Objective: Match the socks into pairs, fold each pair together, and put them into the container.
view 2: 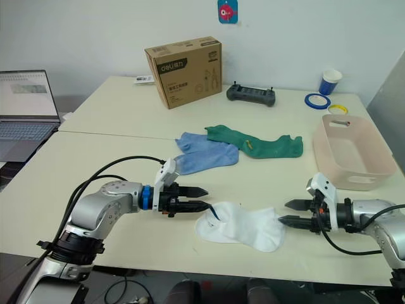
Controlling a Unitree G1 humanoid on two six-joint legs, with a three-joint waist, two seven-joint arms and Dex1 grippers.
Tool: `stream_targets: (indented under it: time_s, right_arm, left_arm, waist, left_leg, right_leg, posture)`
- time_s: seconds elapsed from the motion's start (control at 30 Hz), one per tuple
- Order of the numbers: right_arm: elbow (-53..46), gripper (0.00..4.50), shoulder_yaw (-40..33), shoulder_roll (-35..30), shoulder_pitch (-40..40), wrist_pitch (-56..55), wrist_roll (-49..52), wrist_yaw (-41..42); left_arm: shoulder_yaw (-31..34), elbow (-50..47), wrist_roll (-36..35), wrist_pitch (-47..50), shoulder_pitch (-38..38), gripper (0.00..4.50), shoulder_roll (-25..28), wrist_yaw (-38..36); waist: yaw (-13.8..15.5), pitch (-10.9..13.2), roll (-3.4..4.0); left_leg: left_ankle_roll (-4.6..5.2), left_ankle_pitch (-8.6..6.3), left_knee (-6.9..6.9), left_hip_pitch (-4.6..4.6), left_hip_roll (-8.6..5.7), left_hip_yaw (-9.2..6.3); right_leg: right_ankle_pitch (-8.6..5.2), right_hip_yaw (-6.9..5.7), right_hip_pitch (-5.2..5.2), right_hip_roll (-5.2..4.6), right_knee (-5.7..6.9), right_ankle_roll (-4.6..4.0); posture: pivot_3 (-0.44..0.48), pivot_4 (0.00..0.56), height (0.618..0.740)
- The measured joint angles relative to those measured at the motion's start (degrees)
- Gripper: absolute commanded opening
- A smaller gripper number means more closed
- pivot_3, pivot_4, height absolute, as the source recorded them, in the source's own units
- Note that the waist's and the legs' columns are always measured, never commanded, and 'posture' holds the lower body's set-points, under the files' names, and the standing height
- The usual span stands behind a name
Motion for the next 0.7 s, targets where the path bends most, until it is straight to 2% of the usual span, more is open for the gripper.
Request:
stream_targets:
  time_s: [0.17,0.3,0.5,0.6,0.7]
  right_arm:
    - [-2.2,3.08,0.1,-0.1,2.3,-0.5,-0.7,-0.3]
    - [-2.4,3.11,1.5,-0.1,3.4,-2.6,-2.6,-0.8]
    - [-2.5,1.12,2.0,0.0,3.7,-4.3,-3.0,-0.9]
    - [-2.5,0.05,2.6,0.0,3.7,-4.7,-3.0,-0.8]
    - [-2.5,0.02,3.0,0.0,3.7,-4.8,-3.0,-0.6]
  left_arm:
    - [-2.0,0.2,1.9,-2.4,-0.4,2.83,-0.2,-0.9]
    - [-2.9,0.4,3.3,-4.0,-0.4,1.95,0.4,-1.8]
    - [-4.0,1.4,4.3,-4.9,-0.4,0.04,0.4,-3.0]
    - [-4.5,1.4,4.6,-5.0,-0.5,0.0,0.4,-3.5]
    - [-4.5,1.5,4.9,-5.0,-0.6,0.0,0.4,-3.9]
  waist:
    - [-0.2,0.0,0.0]
    - [-0.2,0.0,0.0]
    - [-0.1,0.0,0.0]
    - [-0.1,0.0,0.0]
    - [-0.1,0.0,0.0]
  left_leg:
    - [0.0,0.0,0.01,0.01,0.02,-0.01]
    - [0.0,0.0,0.01,0.01,0.02,0.01]
    - [0.0,0.0,0.01,0.0,0.02,0.01]
    - [0.0,0.0,0.01,0.01,0.02,0.0]
    - [0.0,0.0,0.01,0.01,0.02,0.0]
  right_leg:
    - [-0.01,0.01,-0.01,0.03,0.02,0.01]
    - [-0.02,0.02,-0.01,0.03,0.01,0.03]
    - [-0.02,0.02,-0.01,0.03,0.01,0.03]
    - [-0.02,0.01,-0.01,0.03,0.01,0.04]
    - [-0.02,0.01,-0.01,0.03,0.01,0.04]
  posture:
    - [0.0,0.15,0.74]
    - [0.0,0.15,0.74]
    - [0.0,0.15,0.74]
    - [0.0,0.15,0.74]
    - [0.0,0.15,0.74]
